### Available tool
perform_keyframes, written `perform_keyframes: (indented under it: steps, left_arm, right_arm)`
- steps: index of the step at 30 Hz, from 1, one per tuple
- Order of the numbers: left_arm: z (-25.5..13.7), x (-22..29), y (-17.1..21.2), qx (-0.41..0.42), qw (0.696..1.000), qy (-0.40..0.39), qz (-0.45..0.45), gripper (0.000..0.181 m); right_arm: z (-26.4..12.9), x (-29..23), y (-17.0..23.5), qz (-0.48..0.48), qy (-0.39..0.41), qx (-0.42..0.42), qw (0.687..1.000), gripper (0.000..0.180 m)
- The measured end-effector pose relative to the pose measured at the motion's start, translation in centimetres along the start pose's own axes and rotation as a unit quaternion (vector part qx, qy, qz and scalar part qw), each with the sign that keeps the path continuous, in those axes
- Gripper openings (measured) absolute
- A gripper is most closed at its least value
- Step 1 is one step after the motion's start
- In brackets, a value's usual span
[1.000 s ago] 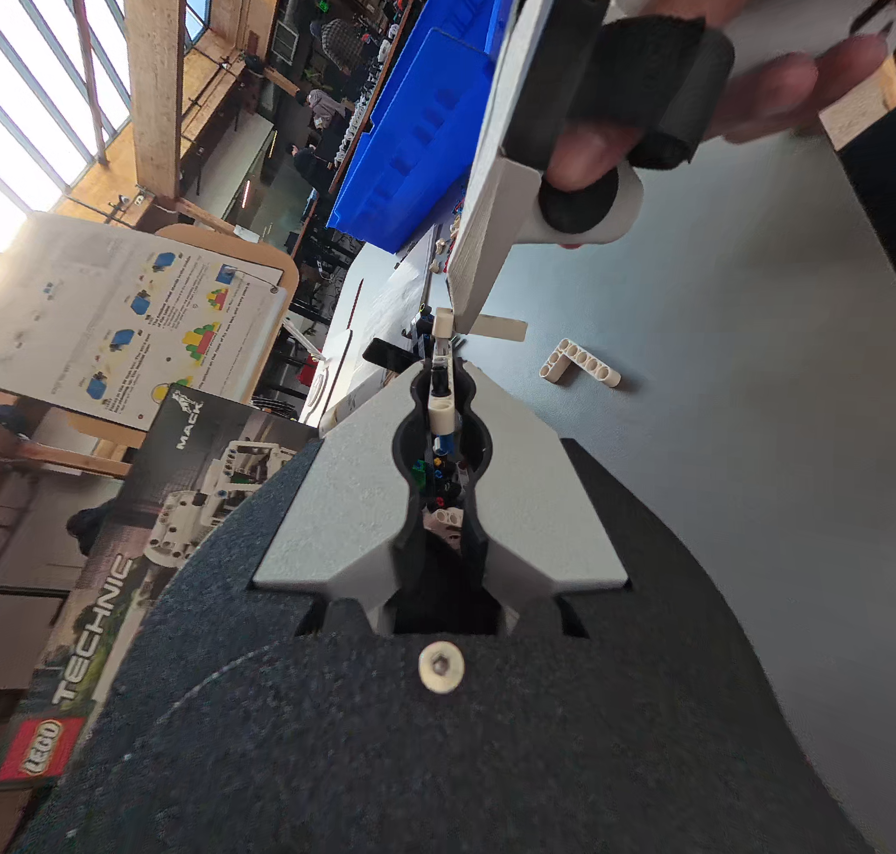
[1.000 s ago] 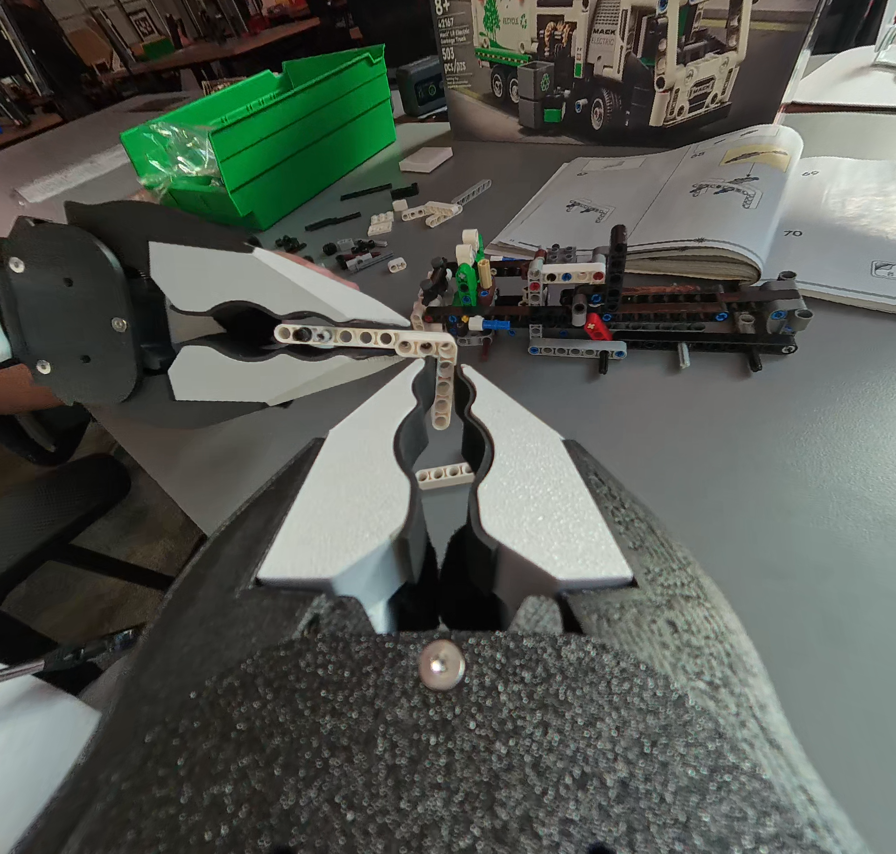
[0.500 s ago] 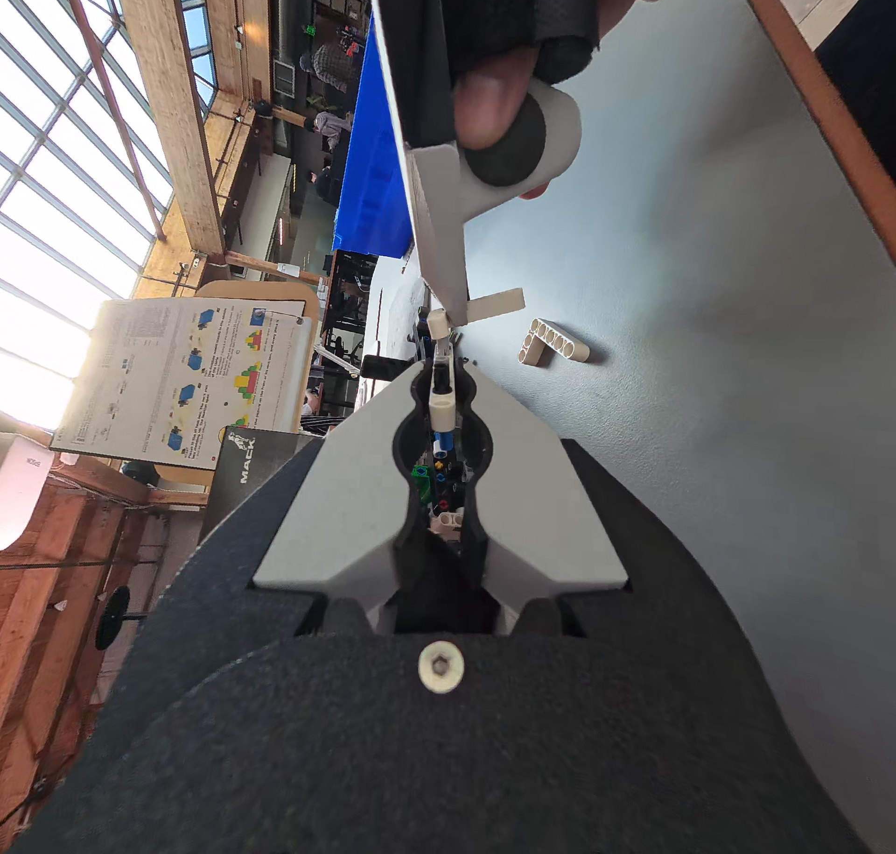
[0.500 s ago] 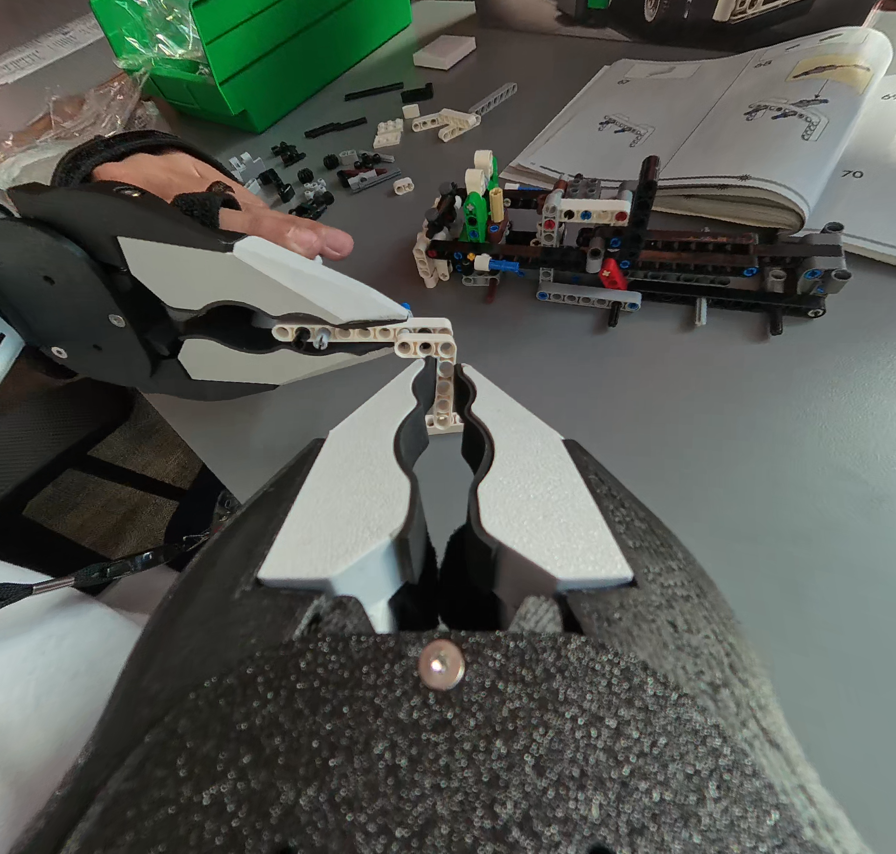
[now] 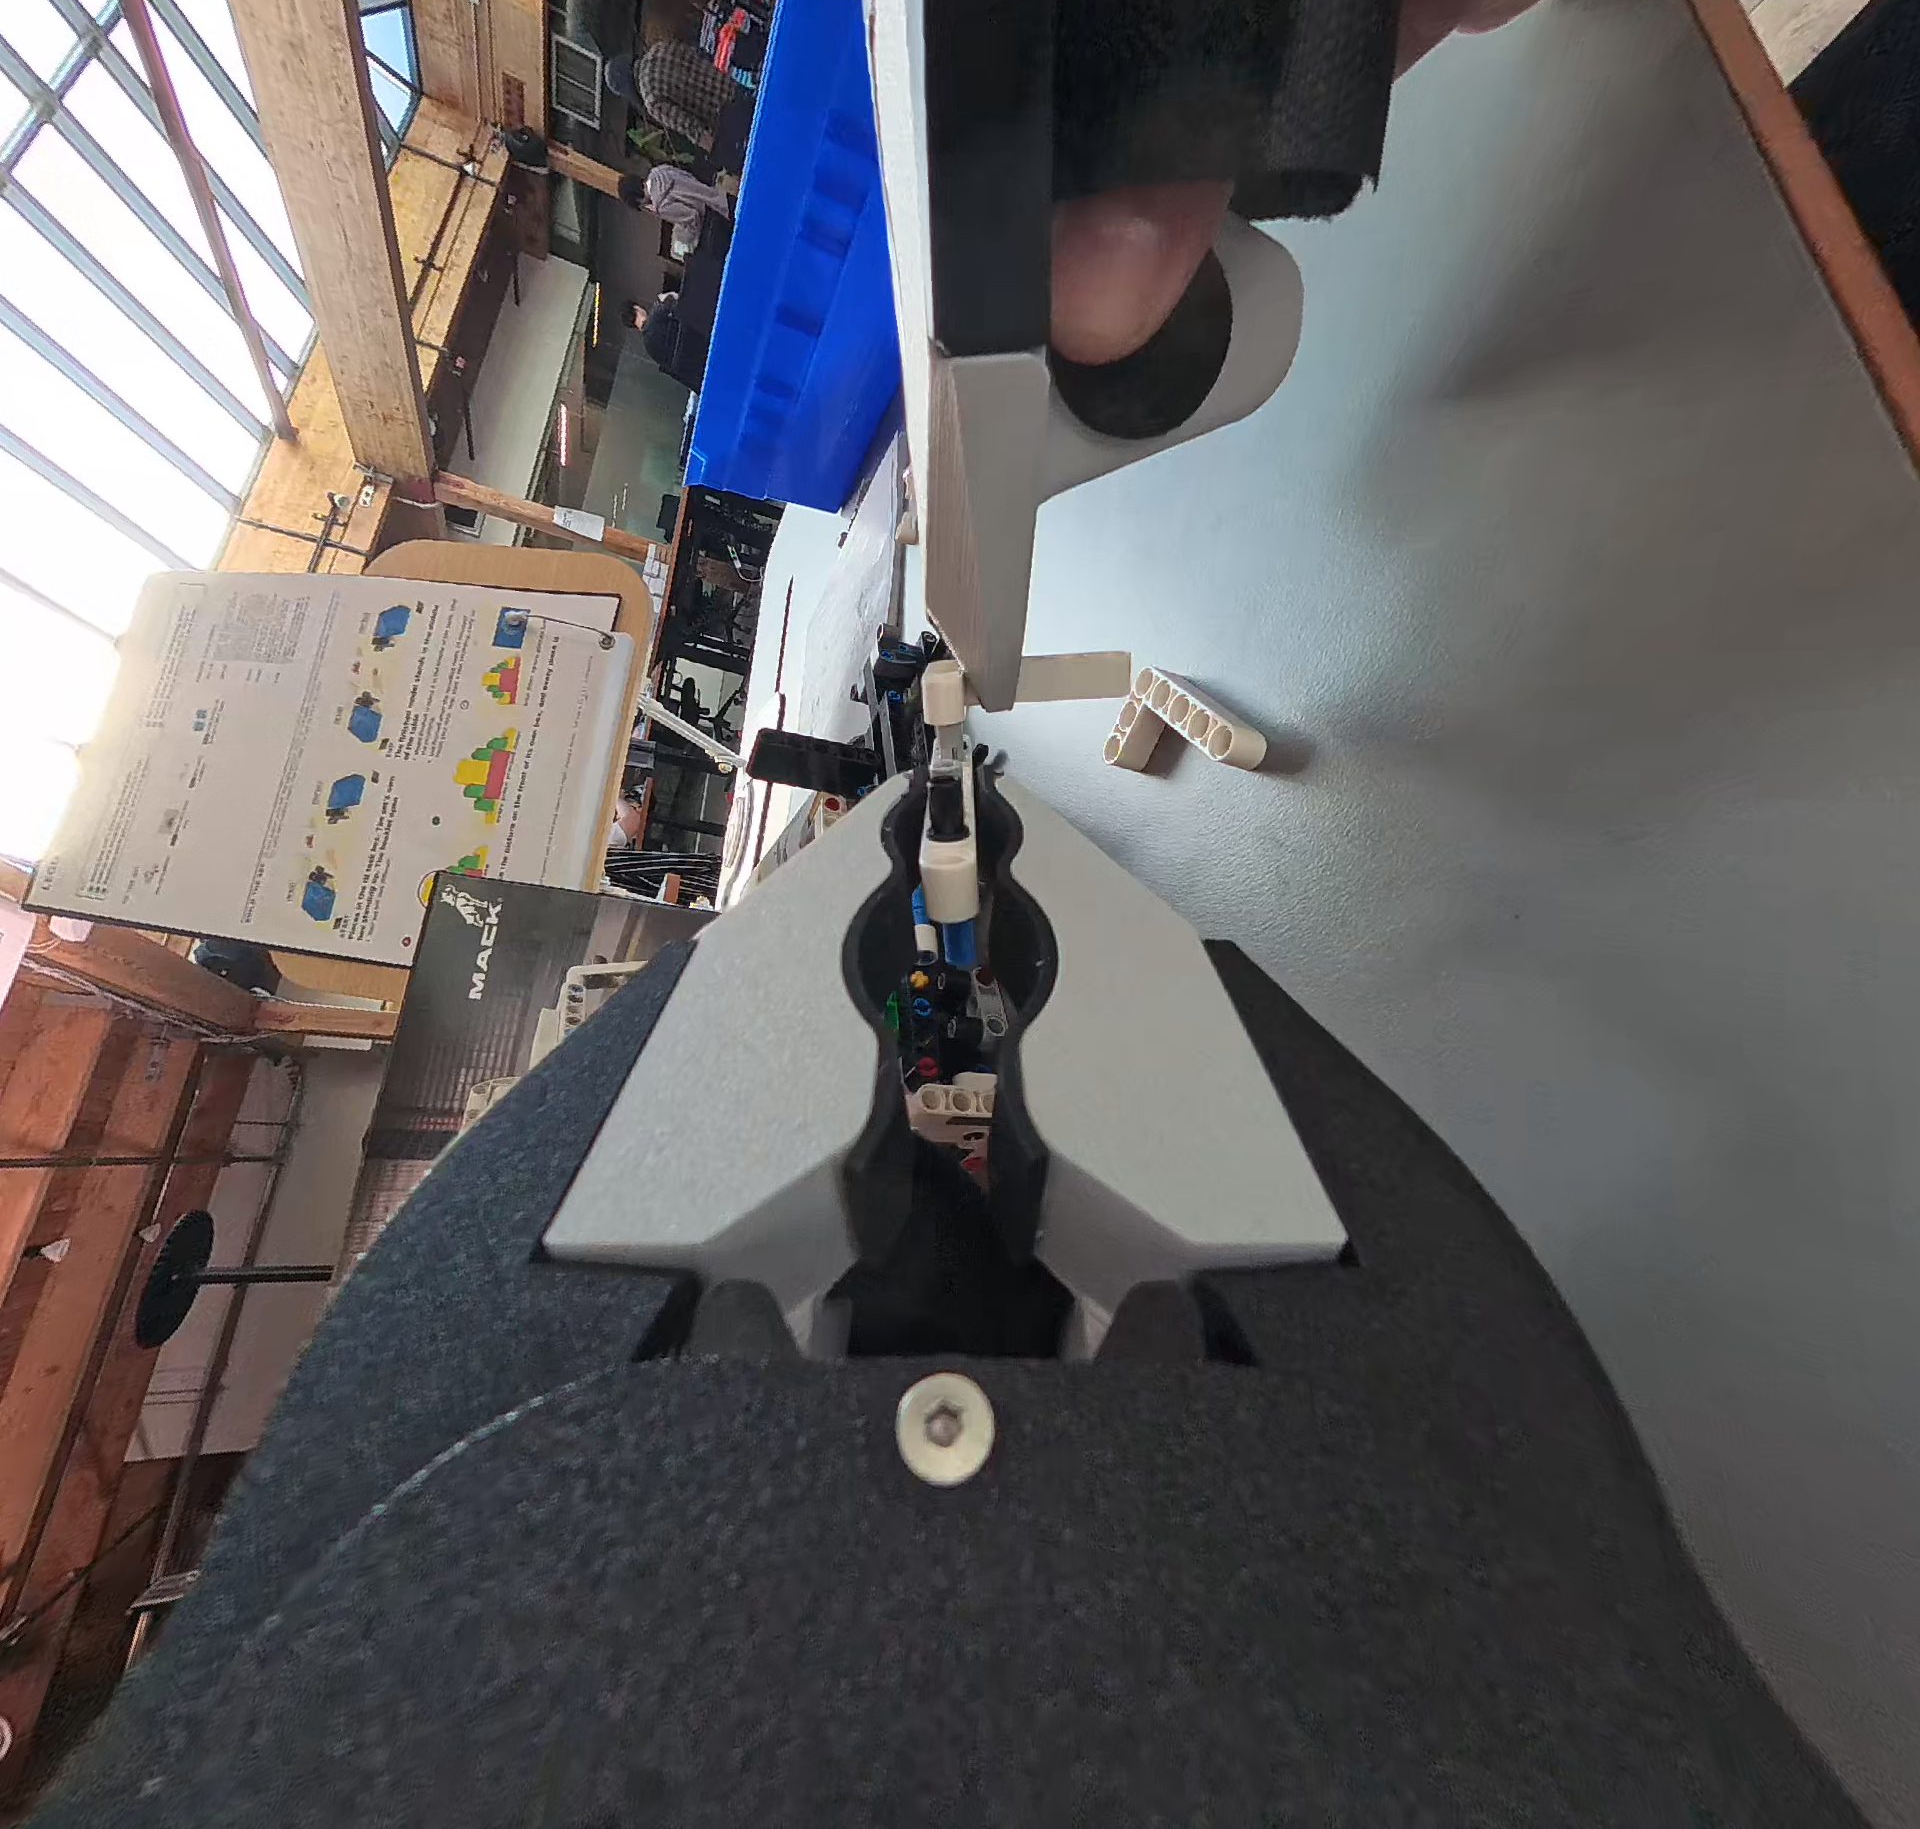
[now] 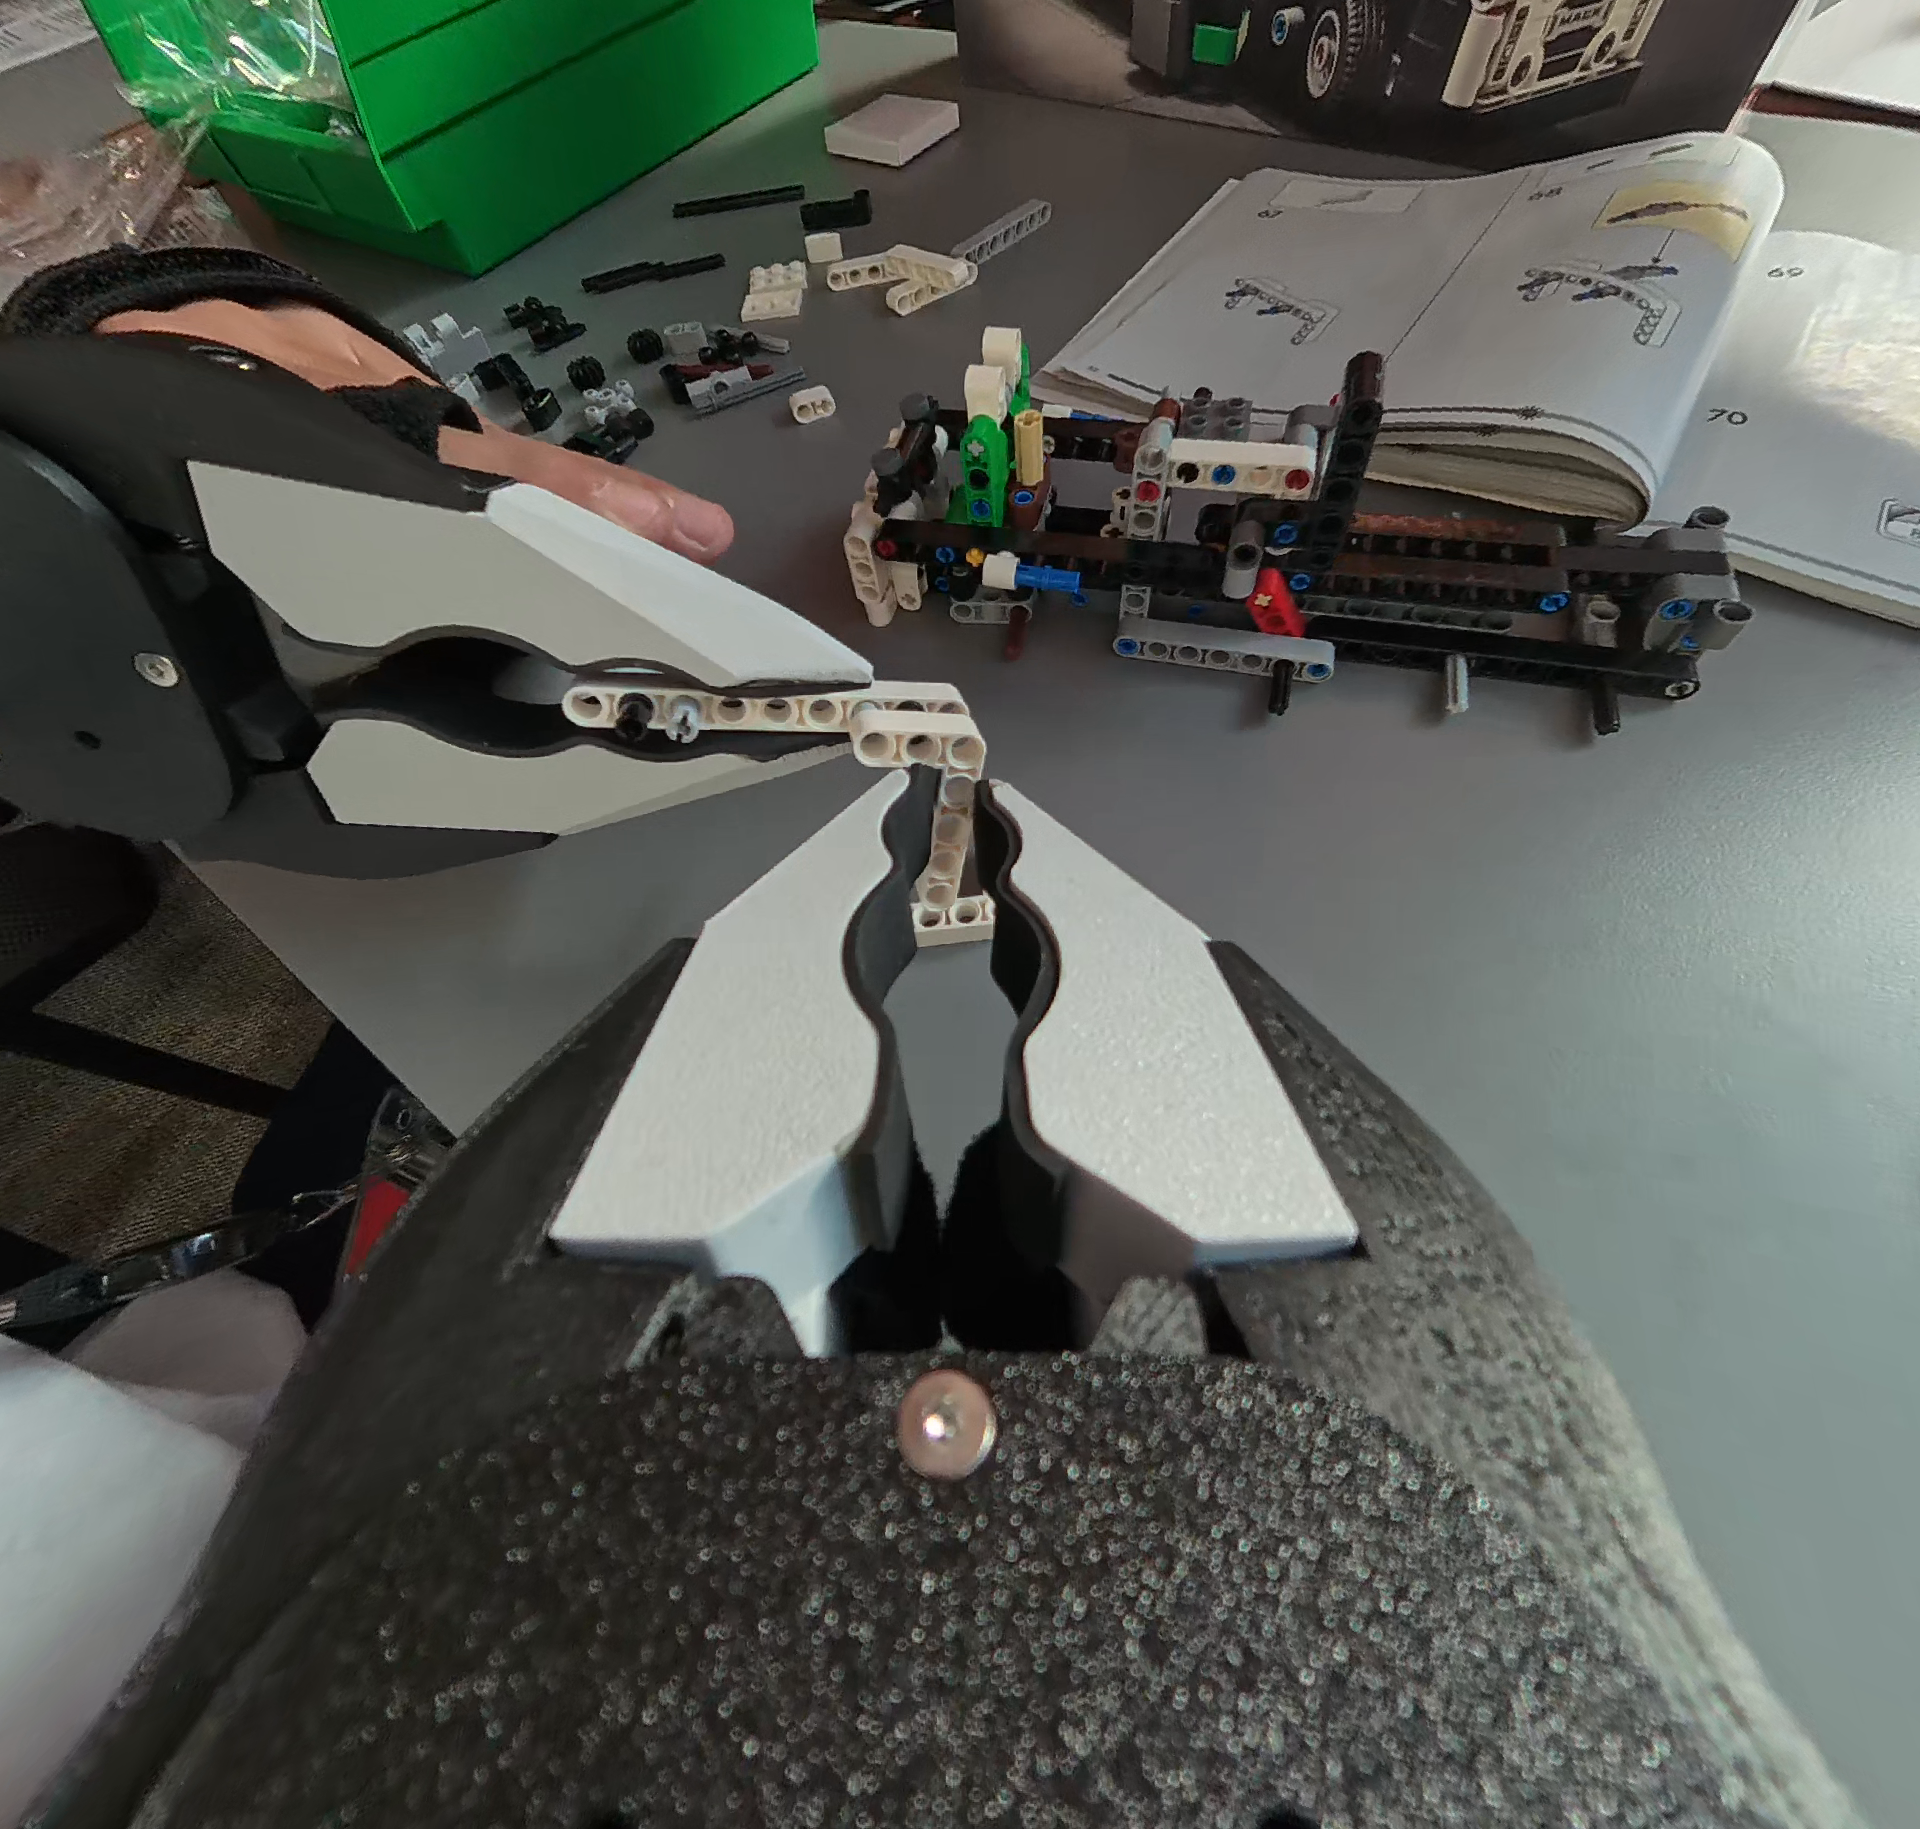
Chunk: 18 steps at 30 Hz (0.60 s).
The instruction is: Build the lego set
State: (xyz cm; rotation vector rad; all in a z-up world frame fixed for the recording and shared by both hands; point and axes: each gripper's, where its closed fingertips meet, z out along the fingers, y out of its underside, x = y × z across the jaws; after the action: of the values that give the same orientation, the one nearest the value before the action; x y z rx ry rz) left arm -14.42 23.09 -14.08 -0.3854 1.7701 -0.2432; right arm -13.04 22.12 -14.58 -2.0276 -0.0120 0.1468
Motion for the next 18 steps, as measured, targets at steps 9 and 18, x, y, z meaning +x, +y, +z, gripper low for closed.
perform_keyframes:
  steps: [9, 18]
  left_arm:
    - [-0.4, -0.3, -0.9, 0.033, 0.999, 0.002, -0.005, 0.005]
    - [-0.3, 0.4, -0.9, 0.034, 0.999, 0.025, -0.019, 0.005]
  right_arm:
    - [-0.8, -1.1, 0.1, 0.028, -0.090, -0.002, 0.996, 0.012]
    - [-0.8, 0.0, 0.4, -0.117, 0.014, -0.040, 0.992, 0.007]
